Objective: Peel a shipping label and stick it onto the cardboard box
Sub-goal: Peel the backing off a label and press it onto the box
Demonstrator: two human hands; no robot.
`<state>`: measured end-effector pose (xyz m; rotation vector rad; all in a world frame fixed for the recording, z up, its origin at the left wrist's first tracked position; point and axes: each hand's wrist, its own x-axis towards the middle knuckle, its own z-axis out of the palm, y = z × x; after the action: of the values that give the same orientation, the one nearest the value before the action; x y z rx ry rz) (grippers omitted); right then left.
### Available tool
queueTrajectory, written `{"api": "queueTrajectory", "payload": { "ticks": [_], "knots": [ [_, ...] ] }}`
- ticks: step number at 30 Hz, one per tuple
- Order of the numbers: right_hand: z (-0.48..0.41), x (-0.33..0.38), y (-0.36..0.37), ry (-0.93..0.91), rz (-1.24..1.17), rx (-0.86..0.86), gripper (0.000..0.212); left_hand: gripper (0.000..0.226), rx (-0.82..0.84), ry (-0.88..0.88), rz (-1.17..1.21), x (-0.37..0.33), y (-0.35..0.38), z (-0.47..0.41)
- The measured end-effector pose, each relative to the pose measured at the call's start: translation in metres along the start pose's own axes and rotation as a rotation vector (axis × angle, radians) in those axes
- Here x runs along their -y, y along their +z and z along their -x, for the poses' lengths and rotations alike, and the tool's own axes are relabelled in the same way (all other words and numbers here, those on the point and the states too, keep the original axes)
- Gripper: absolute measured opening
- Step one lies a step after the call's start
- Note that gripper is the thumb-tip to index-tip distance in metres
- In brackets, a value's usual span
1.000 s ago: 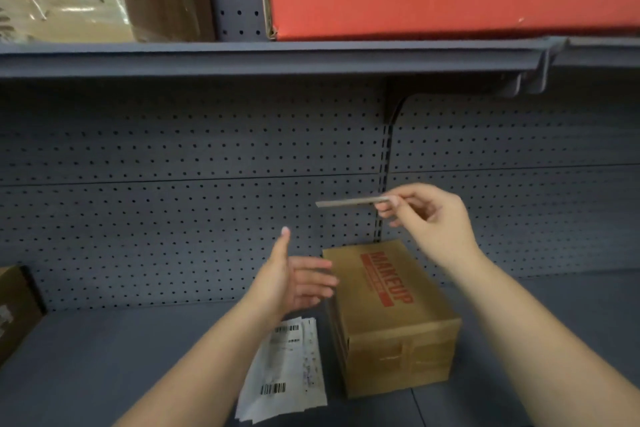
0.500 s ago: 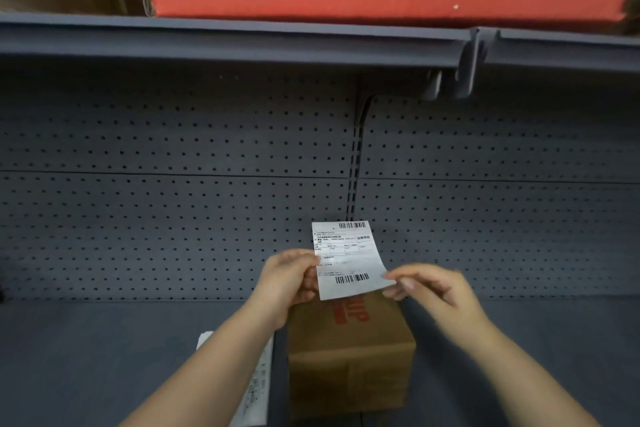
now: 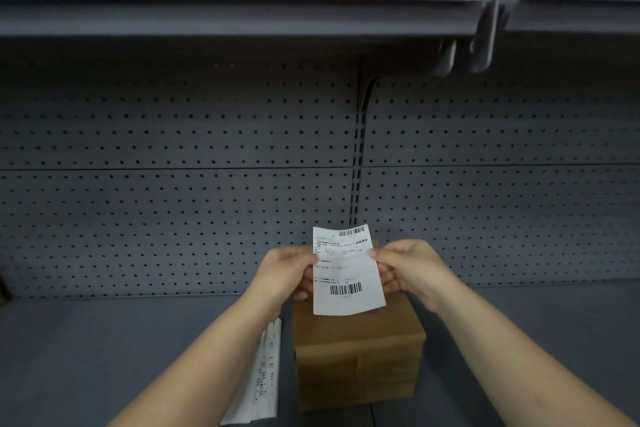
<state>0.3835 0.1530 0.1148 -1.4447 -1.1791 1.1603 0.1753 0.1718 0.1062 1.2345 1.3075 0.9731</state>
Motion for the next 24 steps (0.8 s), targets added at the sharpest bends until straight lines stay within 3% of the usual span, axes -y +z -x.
{"api": "queueTrajectory", "payload": {
  "ticks": [7,11,14,24],
  "knots": [
    [-0.012,0.003,0.007,0.055,0.179,-0.011,0.021,0.021,0.014,-0.017,-0.221,0.003,-0.003,-0.013],
    [-0.014,0.002,0.007,0.059,0.268,-0.018,0.021,0.05,-0.012,0.031,-0.353,0.005,0.002,-0.016],
    [-0.014,0.001,0.008,0.064,0.296,-0.007,0.023,0.057,-0.026,0.036,-0.398,0.006,0.004,-0.015],
    [-0.012,-0.002,0.012,0.012,0.535,-0.011,0.016,0.055,-0.068,0.053,-0.465,0.011,0.009,-0.016]
  ]
}}
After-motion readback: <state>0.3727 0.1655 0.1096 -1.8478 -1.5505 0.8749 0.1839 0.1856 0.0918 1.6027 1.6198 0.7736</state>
